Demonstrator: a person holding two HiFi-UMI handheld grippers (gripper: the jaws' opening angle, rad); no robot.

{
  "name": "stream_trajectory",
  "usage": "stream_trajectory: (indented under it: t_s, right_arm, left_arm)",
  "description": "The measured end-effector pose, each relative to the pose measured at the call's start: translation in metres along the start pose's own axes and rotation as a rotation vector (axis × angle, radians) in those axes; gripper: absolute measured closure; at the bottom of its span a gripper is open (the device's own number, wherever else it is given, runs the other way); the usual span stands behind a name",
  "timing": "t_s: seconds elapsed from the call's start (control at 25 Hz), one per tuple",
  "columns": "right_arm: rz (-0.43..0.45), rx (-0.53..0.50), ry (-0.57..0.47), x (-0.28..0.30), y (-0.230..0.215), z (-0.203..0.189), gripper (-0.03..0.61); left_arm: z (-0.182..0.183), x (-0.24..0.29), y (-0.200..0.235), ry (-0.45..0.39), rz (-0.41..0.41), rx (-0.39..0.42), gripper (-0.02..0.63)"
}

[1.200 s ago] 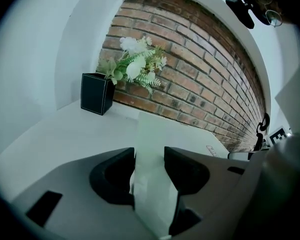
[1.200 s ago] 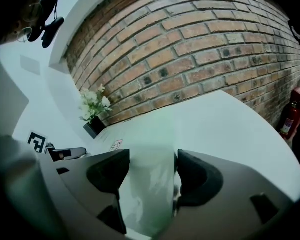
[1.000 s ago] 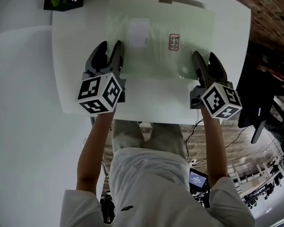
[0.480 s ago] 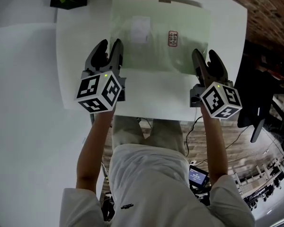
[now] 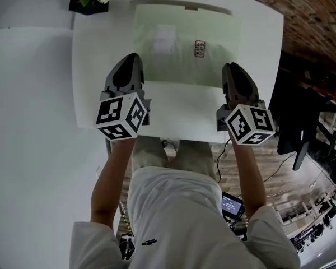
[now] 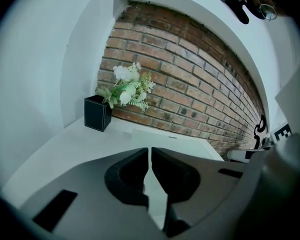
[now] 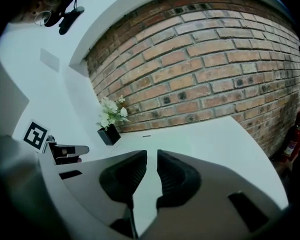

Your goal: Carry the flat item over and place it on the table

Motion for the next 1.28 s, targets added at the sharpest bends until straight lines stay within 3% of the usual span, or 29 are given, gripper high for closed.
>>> stream_trajectory:
  t_s: [0.72, 1.04, 1.28]
  right_arm:
    - [0.101, -0.027, -0.020, -0.044, 0.030, 0.039, 0.517]
    - [0.132, -0.065, -0.035, -0.071, 0.038, 0.048, 0.518]
    - [0.168, -0.091, -0.061, -0.096, 0.050, 0.055, 0.519]
  left_arm:
    - [0.040, -0.037, -0.043, -0.059, -0.050, -0.023, 0.578]
    - [0.055, -0.063, -0.059, -0.095, -0.055, -0.009, 0.578]
    - [0.069, -0.088, -0.077, -0.125, -0.071, 0.048, 0.578]
Point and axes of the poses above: the fingertips, and each gripper's own axes: x forward along the fingers, y to its left, z out of its top, the point moved 3 cm from there along -x, backward along the fingers, and after that the axes turned 12 degrees about -z, right-handed, at the moved point
